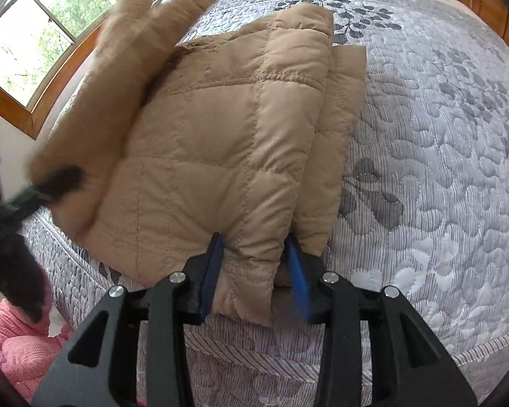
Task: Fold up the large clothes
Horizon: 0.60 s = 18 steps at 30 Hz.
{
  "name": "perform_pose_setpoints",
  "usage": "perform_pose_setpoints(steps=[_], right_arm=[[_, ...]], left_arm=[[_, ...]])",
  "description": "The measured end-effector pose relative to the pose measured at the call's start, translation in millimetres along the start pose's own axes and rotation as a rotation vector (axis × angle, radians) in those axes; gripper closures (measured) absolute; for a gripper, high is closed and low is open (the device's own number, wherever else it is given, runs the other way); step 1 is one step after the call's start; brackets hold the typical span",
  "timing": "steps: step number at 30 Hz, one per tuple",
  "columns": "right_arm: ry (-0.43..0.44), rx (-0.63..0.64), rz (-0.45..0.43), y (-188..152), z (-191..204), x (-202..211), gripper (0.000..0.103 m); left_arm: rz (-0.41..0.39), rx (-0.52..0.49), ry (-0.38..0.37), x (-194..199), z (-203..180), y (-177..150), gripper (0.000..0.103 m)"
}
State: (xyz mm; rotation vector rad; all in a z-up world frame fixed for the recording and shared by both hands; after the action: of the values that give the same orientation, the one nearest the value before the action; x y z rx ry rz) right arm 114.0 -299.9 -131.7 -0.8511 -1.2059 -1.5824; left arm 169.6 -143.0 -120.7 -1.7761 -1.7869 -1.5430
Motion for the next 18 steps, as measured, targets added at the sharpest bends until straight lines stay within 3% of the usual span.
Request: perform_pose_setpoints(steps=[8,16,18], right_arm=[[0.003,0.006,0.0,-1,0,-2,0.064],[0.001,0.004,0.009,5,-5,-1,0.063],[-0.005,0.007,0.015,8,-4,0,0.062]], left_arm=[[0.015,-0.003,-0.001,-21,9,-6,0.091],[-0.008,-0.006,-0.028,-5,13,-7,0.089],[-0.007,-0.008,-0.05,6,10,-7,0.082]])
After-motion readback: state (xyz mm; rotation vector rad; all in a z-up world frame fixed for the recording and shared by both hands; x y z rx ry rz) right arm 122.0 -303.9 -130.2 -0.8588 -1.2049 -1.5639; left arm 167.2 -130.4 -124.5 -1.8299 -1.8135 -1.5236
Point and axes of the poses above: each gripper's, at about its wrist camera, not at the fingertips, and x roughly against the way its jaws point, z to its left, y to its top, the point moved 5 cm from there along -x, roughly the way its jaws point, and after that the axes turned 4 degrees about x, right-handed, at the moved point
